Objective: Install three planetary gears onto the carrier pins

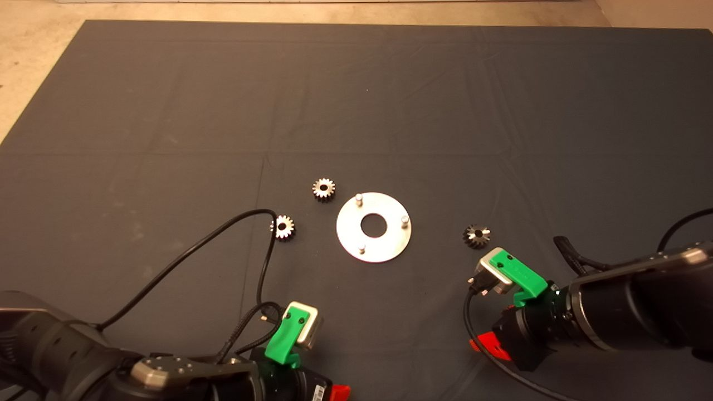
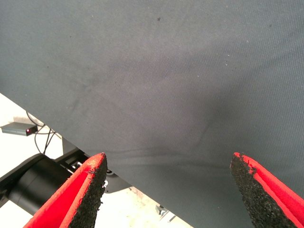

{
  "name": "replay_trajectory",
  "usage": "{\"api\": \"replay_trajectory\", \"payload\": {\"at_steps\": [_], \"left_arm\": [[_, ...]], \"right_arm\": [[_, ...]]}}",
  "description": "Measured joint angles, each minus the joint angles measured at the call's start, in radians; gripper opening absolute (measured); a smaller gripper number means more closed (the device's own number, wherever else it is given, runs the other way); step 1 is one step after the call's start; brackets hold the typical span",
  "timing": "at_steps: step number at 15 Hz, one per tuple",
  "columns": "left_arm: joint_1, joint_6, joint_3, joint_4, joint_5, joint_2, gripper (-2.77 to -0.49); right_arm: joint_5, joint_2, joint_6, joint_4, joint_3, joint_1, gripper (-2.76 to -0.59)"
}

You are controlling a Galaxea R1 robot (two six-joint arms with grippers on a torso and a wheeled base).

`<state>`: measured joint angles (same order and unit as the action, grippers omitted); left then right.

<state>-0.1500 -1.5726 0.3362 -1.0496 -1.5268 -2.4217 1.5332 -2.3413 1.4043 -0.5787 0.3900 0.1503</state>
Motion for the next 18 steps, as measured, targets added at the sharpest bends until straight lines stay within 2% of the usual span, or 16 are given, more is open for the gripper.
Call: {"api": "replay_trajectory", "payload": {"at_steps": [2,4,7,9,15,18], "left_arm": [[0.03,0.001,0.0,-0.002,0.0,-0.014,-1.2],[0.047,0.003,0.0,-0.003,0.0,-0.016,-1.2],[0.053,0.012,0.0,-0.002,0.0,-0.013,-1.2],[0.065,0.016,0.0,-0.002,0.0,-0.013,-1.2],[0.066,0.021,0.0,-0.001,0.0,-0.013,-1.2],[0.066,0.023,0.0,-0.001,0.0,-0.014,-1.2]], "right_arm": [[0.0,0.0,0.0,0.0,0.0,-0.001,-1.44],[0.0,0.0,0.0,0.0,0.0,-0.001,-1.44],[-0.001,0.0,0.0,0.0,0.0,-0.001,-1.44],[0.0,0.0,0.0,0.0,0.0,-0.001,-1.44],[0.0,0.021,-0.001,0.0,0.001,0.002,-1.44],[0.0,0.042,-0.027,0.004,0.046,0.064,-1.44]]}}
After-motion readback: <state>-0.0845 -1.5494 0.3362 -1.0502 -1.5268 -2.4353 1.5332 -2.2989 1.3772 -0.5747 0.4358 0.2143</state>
